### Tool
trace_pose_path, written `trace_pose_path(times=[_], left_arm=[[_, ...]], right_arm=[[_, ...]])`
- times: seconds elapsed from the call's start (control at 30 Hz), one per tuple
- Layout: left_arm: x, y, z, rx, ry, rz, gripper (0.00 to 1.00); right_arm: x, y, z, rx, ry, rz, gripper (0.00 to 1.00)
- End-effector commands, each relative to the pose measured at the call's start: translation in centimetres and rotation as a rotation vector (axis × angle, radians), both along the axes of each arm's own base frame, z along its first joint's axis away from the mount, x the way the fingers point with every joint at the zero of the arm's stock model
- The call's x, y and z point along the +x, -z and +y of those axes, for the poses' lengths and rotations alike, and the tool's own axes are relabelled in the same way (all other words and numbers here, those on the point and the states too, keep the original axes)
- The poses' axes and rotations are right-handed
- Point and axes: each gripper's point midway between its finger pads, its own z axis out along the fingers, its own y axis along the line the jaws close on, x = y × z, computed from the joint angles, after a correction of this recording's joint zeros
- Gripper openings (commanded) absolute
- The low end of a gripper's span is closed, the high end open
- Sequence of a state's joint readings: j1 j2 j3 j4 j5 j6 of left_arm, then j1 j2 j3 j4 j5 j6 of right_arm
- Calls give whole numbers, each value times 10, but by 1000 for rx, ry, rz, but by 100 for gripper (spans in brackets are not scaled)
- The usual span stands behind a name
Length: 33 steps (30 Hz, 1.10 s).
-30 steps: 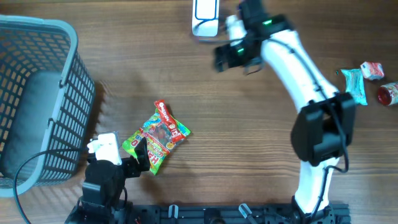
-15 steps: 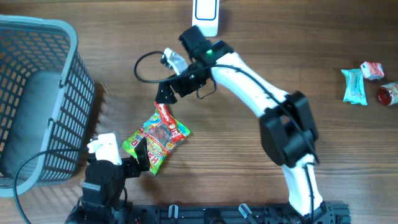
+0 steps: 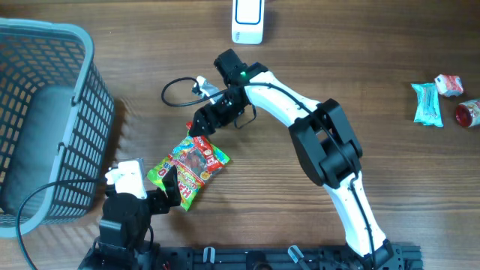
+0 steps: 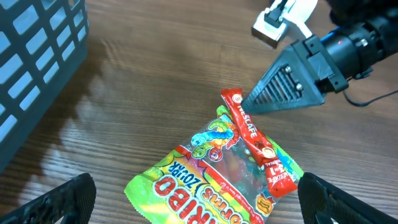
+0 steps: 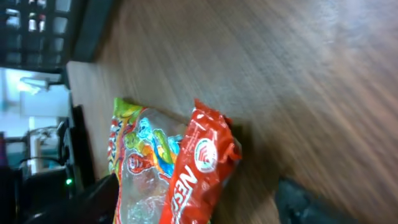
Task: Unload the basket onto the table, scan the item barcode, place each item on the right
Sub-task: 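Reach the right gripper to the red Nescafe stick and grasp it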
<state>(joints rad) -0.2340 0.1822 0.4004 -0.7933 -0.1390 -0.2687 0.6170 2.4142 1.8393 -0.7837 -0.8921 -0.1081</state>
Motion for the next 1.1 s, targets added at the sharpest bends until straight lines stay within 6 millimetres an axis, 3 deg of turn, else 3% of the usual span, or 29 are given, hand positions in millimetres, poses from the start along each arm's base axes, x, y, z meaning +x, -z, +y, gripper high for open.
trace_pose_path(times=[0.0,0.33,0.37,0.4,0.43,0.5,0.7,0.87,0.97,1.07], left_arm=[[0,2,-1,-11,2,0,100],[0,2,-1,-11,2,0,100],[0,2,-1,-11,2,0,100],[0,2,-1,-11,2,0,100],[0,2,-1,-11,2,0,100],[0,2,-1,-11,2,0,100],[0,2,-1,-11,2,0,100],[0,2,-1,-11,2,0,100],[0,2,-1,-11,2,0,100],[0,2,-1,-11,2,0,100]], right_arm=[[-12,13,5,74,-52,56,63],[-10,17,15,122,-72,25,62],[-10,16,17,135,-77,20,58],[-9,16,19,145,-77,16,47],[-8,15,21,150,-71,14,27],[-5,15,23,154,-60,17,4],[-8,15,19,122,-26,81,4],[4,-21,2,-2,223,398,4],[11,-38,-25,-192,508,771,4],[8,-39,-56,-403,747,1127,4]])
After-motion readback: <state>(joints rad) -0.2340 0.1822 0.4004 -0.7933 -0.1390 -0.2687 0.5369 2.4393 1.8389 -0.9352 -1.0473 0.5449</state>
